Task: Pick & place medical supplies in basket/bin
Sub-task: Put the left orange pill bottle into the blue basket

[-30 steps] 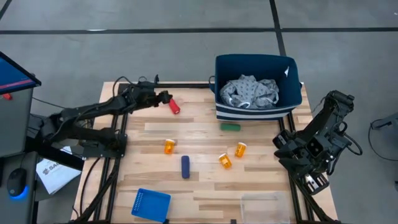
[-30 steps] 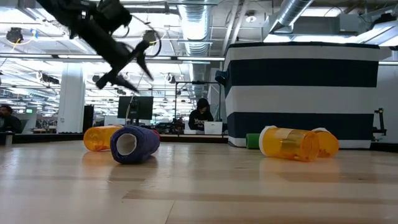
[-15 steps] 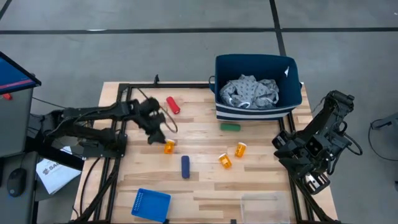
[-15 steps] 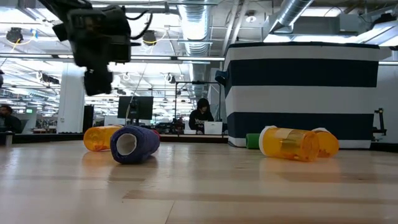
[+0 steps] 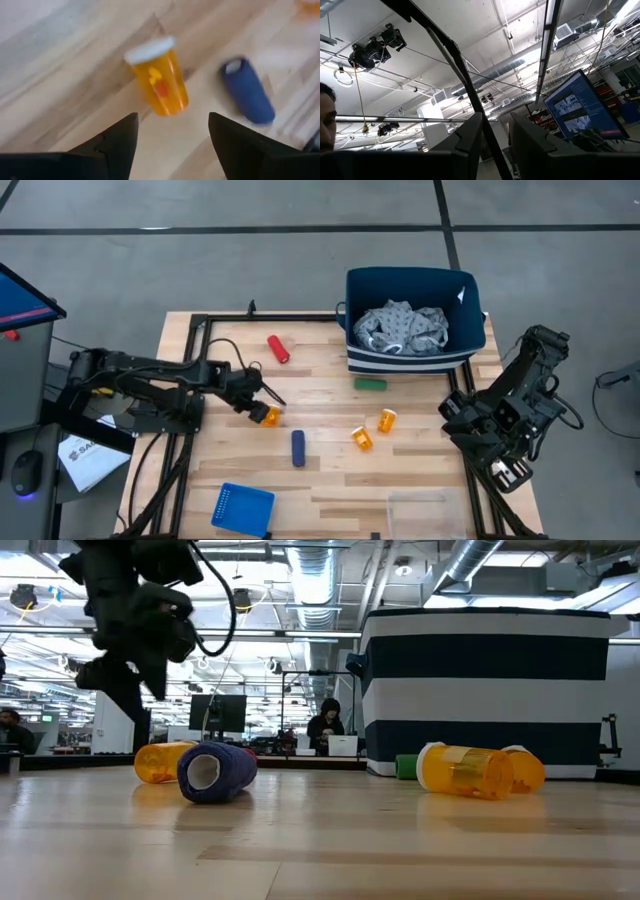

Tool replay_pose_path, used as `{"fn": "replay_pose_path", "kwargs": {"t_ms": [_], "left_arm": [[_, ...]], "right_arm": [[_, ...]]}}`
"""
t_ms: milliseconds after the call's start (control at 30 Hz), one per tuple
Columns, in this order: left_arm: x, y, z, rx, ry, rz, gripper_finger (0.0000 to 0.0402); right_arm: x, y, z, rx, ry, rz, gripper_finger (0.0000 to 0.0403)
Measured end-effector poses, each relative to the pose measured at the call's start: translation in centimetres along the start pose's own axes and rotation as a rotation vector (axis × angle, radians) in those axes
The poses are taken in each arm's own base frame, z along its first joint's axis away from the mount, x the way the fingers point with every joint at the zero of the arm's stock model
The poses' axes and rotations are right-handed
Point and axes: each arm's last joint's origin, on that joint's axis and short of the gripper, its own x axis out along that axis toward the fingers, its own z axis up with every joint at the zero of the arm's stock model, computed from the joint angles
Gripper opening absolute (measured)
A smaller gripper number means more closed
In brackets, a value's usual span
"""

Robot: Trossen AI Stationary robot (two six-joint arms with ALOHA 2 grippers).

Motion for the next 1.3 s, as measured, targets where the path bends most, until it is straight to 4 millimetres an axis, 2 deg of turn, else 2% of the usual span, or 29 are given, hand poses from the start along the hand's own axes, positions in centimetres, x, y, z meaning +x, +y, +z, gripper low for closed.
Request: {"fn": "replay_pose_path", "kwargs": {"t_ms": [400,633,867,1167,1300], "left_arm": [[3.6,-0.5,1.5,-0.057,-0.049,0.048,0.0251],[5.7,-0.4,1.5,-0.078,0.013,0.073,0.0252],[6.1,-0.3,1.4,-0.091,0.006,0.087,0.0246],[6.3,-0.1,1.2,-0.09,-0.009,0.065,0.0188],[6.1,-0.3,1.3,-0.07,-0.007,0.029,0.0177]], "right_arm": [[-0.4,0.5,0.0,0.012,0.021,0.004,0.0095],[-0.7,0.8,0.1,0.031,0.026,0.006,0.0095],[-0.8,0.9,0.1,0.034,0.032,-0.006,0.0095],[-1.0,1.1,0.1,0.038,0.039,0.002,0.0095],[-1.0,1.1,0.1,0.04,0.039,0.003,0.0095]]}}
